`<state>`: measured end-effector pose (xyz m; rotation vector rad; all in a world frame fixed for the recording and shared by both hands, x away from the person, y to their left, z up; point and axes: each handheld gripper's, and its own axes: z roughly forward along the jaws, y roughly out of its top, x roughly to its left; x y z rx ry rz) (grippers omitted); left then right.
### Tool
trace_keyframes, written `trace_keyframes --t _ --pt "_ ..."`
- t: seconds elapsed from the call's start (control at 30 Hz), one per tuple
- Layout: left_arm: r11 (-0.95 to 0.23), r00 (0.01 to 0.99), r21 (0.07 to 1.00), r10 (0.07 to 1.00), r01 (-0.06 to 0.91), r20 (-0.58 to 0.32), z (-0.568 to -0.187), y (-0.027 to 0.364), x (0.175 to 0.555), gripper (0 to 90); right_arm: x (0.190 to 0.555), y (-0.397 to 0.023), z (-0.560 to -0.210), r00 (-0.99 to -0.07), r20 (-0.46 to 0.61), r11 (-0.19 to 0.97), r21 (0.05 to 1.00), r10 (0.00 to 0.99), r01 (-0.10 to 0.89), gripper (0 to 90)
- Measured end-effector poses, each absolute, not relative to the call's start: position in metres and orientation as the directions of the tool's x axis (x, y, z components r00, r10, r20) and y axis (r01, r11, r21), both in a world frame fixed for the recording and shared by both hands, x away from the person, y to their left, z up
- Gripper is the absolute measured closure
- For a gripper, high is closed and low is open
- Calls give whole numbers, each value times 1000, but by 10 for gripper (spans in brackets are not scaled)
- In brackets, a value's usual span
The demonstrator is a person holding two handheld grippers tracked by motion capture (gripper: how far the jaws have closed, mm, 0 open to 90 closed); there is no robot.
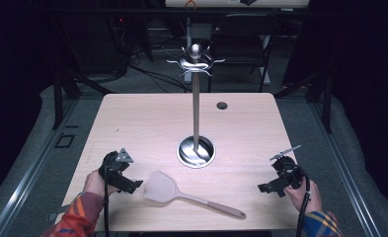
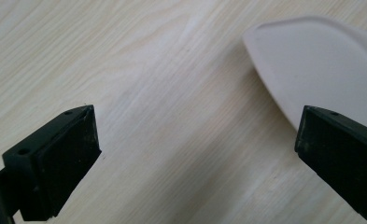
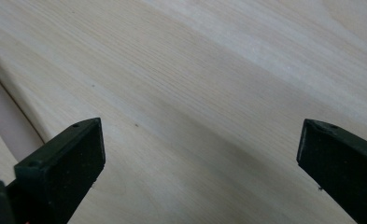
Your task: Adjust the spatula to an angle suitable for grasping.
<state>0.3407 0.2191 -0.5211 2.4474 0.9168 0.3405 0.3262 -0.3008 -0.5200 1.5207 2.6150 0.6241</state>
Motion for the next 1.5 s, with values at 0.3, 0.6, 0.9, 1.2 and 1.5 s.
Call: trace_keyframes --t 0.3,0.6,0.9,1.2,1.5 --pt "-641 774 594 632 485 50 -507 200 341 0 327 -297 -521 -525 156 445 364 837 818 4" --pt "-689 848 605 528 399 42 -503 162 336 0 328 -297 -521 -533 166 460 338 830 821 2" --pt "-710 876 600 481 367 34 -505 136 341 0 329 -298 -522 -535 165 464 332 829 821 2" --pt "-777 926 560 374 288 43 -508 109 338 0 328 -299 -521 -528 166 457 334 833 825 3" --pt "-826 949 505 314 252 39 -518 92 334 2 327 -297 -522 -519 160 445 347 840 826 3"
